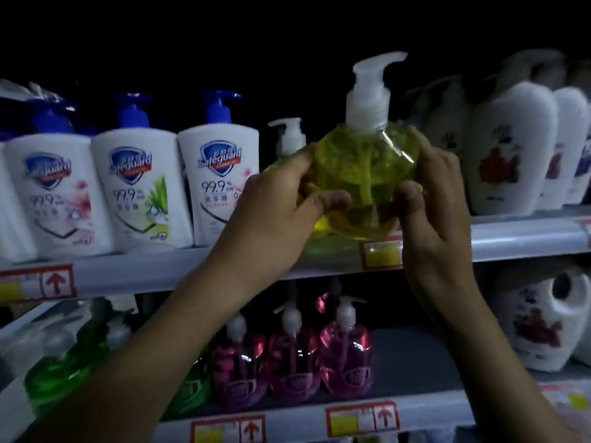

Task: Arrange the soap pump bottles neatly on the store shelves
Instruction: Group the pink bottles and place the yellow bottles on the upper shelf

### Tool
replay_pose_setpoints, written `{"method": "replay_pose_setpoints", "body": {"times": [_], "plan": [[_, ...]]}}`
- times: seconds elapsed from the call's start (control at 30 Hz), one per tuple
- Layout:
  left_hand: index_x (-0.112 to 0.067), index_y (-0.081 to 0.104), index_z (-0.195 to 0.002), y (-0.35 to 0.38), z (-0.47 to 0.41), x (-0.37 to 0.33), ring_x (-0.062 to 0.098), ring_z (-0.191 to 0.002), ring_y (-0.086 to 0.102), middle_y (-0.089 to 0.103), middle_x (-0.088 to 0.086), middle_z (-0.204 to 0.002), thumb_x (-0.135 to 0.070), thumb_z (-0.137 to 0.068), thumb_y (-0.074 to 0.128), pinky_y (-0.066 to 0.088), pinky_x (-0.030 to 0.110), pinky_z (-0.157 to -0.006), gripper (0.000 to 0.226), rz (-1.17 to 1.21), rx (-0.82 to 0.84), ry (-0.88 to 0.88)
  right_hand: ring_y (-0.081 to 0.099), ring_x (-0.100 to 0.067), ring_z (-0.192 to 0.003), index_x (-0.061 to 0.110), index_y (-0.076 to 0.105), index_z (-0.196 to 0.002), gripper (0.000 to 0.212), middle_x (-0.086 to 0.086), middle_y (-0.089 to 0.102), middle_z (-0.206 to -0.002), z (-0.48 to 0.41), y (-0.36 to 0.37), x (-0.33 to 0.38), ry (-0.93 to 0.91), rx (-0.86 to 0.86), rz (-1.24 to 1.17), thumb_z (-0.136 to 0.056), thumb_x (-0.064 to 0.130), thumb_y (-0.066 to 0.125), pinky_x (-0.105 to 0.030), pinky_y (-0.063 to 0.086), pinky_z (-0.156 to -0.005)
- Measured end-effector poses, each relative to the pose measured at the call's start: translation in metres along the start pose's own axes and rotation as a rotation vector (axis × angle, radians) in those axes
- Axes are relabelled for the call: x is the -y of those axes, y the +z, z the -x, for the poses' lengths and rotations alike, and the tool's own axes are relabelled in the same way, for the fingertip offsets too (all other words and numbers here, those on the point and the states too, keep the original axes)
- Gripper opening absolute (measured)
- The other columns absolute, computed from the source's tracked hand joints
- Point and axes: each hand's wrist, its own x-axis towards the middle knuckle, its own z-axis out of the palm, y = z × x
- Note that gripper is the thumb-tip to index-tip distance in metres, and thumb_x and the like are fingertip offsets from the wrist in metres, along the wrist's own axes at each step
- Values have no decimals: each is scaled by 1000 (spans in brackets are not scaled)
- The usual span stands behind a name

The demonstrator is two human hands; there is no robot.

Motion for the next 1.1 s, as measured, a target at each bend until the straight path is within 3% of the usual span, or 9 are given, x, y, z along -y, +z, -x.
{"method": "replay_pose_setpoints", "body": {"times": [0.1,0.23,0.3,0.4,0.53,0.63,0.7,0.83,1.1], "plan": [[-27,55,-127,8,-23,-3,-2,-95,62,68,-15,-100,-27,-88,65,50,18,-83,41,-99,24,30,37,10,-120,0,35,-145,51,-10,42,-131,-10,0,-15,-1,-62,29,-99,21,43,-8,29,-101],[-24,50,-132,27,-31,2,18,-91,66,68,-10,-101,-23,-90,64,54,40,-80,45,-208,25,20,37,11,-120,6,31,-148,52,-3,41,-133,-9,-1,-36,70,-26,16,-97,11,41,-8,30,-102],[-23,44,-138,34,-30,4,11,-81,68,66,-12,-99,-17,-92,62,54,27,-71,50,-252,22,22,38,12,-118,7,32,-148,52,-7,43,-133,-5,-2,-40,107,4,7,-97,8,41,-4,30,-97],[-15,39,-142,41,-27,2,-27,-67,49,66,-4,-95,-9,-94,58,37,-5,-64,52,-325,66,32,43,4,-120,9,35,-146,50,-5,46,-134,-2,-6,-42,137,45,17,-97,13,41,-7,32,-99],[-6,45,-132,41,-27,-3,-32,-53,38,38,-15,-62,-13,-96,58,34,-2,-53,39,-437,86,10,49,-10,-123,16,31,-149,53,-2,51,-137,-4,-7,-40,213,85,29,-98,24,39,-23,41,-103],[-6,41,-135,39,-28,-8,-11,-49,47,34,-14,-62,-24,-96,56,37,7,-48,46,-493,99,-7,55,-10,-114,22,25,-151,51,0,54,-133,-4,-6,-36,254,102,41,-102,18,39,-25,47,-92],[-8,29,-145,39,-27,-9,0,-58,44,41,-9,-72,-33,-97,52,34,15,-49,59,-529,112,-9,56,0,-102,23,22,-151,52,6,55,-122,-6,-5,-33,259,106,62,-102,17,38,-18,47,-84],[-10,20,-150,41,-24,-3,19,-107,52,55,7,-121,-40,-98,47,30,19,-76,66,-532,86,-31,58,-6,-103,24,21,-151,51,14,55,-114,-7,-5,-31,268,114,44,-102,17,36,-18,46,-84],[-10,35,-145,41,-30,0,20,-121,47,48,6,-137,-36,-95,52,30,17,-87,58,-584,36,16,46,-14,-128,46,20,-144,69,7,44,-142,-8,-3,-25,242,203,86,-83,56,52,-44,43,-103]]}}
